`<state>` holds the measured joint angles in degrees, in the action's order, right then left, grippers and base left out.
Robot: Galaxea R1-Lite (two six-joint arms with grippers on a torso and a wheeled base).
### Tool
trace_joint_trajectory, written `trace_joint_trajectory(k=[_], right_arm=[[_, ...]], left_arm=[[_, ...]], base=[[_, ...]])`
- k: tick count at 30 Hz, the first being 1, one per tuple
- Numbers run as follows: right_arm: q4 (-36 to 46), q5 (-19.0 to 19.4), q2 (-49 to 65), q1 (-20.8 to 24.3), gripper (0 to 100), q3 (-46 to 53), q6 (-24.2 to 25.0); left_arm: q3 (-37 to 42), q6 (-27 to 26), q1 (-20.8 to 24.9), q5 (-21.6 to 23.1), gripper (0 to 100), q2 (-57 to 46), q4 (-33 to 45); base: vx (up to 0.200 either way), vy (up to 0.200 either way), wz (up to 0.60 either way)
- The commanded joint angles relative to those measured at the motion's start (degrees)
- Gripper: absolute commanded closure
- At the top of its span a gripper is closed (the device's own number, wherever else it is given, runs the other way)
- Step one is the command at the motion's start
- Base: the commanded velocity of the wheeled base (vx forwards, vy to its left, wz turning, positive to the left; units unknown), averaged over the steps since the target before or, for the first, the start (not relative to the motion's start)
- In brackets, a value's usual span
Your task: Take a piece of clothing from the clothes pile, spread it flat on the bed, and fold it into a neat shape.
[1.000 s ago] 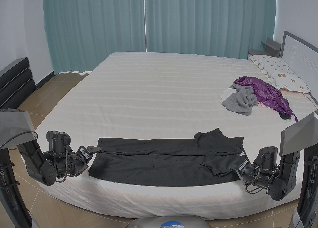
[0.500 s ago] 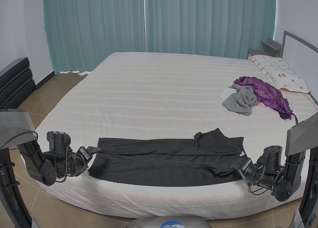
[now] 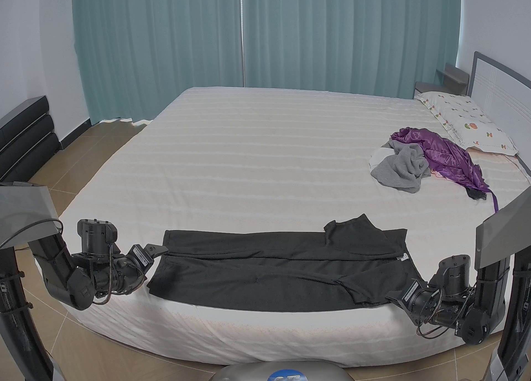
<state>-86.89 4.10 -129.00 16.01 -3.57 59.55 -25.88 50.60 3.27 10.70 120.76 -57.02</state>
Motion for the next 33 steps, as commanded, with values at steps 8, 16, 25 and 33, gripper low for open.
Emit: trace_joint_trajectory(k=[8, 16, 25, 33], right_arm=[[-1.96, 0.12, 4.28, -3.09, 0, 0.32, -0.22], [-2.05, 0.21, 8.94, -8.18, 0, -0.82, -0.22], [-1.96, 1.27, 9.12, -7.22, 0, 0.5, -0.93], [-2.05, 1.44, 8.59, -8.36, 0, 0.06, -0.84]], left_arm=[[0.04, 0.11, -0.1, -0.33, 0, -0.53, -0.99], [0.13, 0.2, -0.45, -0.33, 0, -0.7, -2.13], [-0.22, 0.02, -0.54, -0.33, 0, -0.44, -2.31], [-4.09, -0.51, -0.02, 0.02, 0, -0.09, -1.43]], base=[[0.0, 0.0, 0.0], [0.075, 0.0, 0.0], [0.067, 0.0, 0.0], [0.0, 0.0, 0.0]])
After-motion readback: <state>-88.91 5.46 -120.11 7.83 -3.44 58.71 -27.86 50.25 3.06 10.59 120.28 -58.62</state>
